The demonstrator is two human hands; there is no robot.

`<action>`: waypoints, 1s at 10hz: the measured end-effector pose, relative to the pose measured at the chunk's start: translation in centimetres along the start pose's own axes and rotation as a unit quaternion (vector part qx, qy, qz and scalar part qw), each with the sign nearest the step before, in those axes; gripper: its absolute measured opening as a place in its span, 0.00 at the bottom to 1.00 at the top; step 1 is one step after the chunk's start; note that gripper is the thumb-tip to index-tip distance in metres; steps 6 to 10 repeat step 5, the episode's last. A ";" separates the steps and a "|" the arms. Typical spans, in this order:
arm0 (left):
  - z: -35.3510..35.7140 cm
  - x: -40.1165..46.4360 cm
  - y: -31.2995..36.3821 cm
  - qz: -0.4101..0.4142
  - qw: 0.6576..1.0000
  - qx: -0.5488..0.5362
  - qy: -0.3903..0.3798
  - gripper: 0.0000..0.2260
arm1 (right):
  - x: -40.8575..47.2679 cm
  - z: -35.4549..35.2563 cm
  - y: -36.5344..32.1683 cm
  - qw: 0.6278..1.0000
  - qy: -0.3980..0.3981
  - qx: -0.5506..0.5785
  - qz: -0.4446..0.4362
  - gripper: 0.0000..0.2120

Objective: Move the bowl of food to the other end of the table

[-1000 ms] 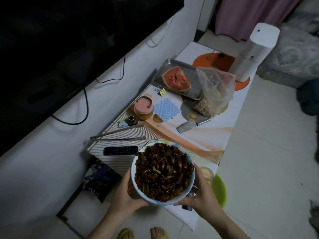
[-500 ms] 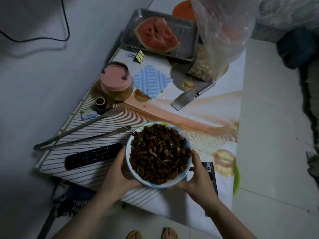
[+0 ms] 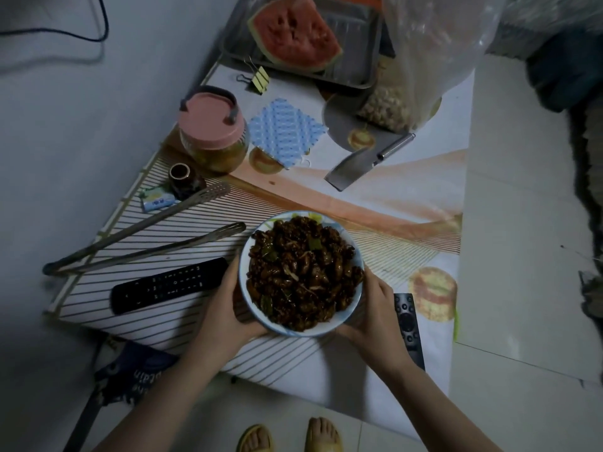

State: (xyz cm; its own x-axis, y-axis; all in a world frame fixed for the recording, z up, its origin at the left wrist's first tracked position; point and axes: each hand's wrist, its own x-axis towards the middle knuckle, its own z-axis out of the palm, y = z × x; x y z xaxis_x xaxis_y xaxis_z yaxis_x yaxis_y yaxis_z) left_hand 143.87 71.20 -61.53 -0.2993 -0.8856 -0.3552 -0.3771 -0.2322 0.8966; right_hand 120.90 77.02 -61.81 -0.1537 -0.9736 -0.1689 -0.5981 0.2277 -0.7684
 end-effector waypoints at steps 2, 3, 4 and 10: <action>-1.4 -2.4 0.4 -0.060 0.988 0.140 0.011 0.51 | -1.0 -1.8 -1.7 0.987 -0.055 -0.142 0.059 0.50; -2.9 -4.2 3.2 -0.060 0.968 0.243 0.020 0.44 | -2.2 -3.7 -3.7 0.965 -0.096 -0.235 0.071 0.44; -4.3 -5.2 8.4 -0.039 0.927 0.372 0.032 0.37 | -2.1 -6.6 -7.4 0.949 -0.090 -0.298 0.056 0.38; -5.3 -6.5 14.9 -0.011 0.888 0.456 0.054 0.33 | -1.9 -10.5 -12.7 0.939 -0.074 -0.336 0.016 0.32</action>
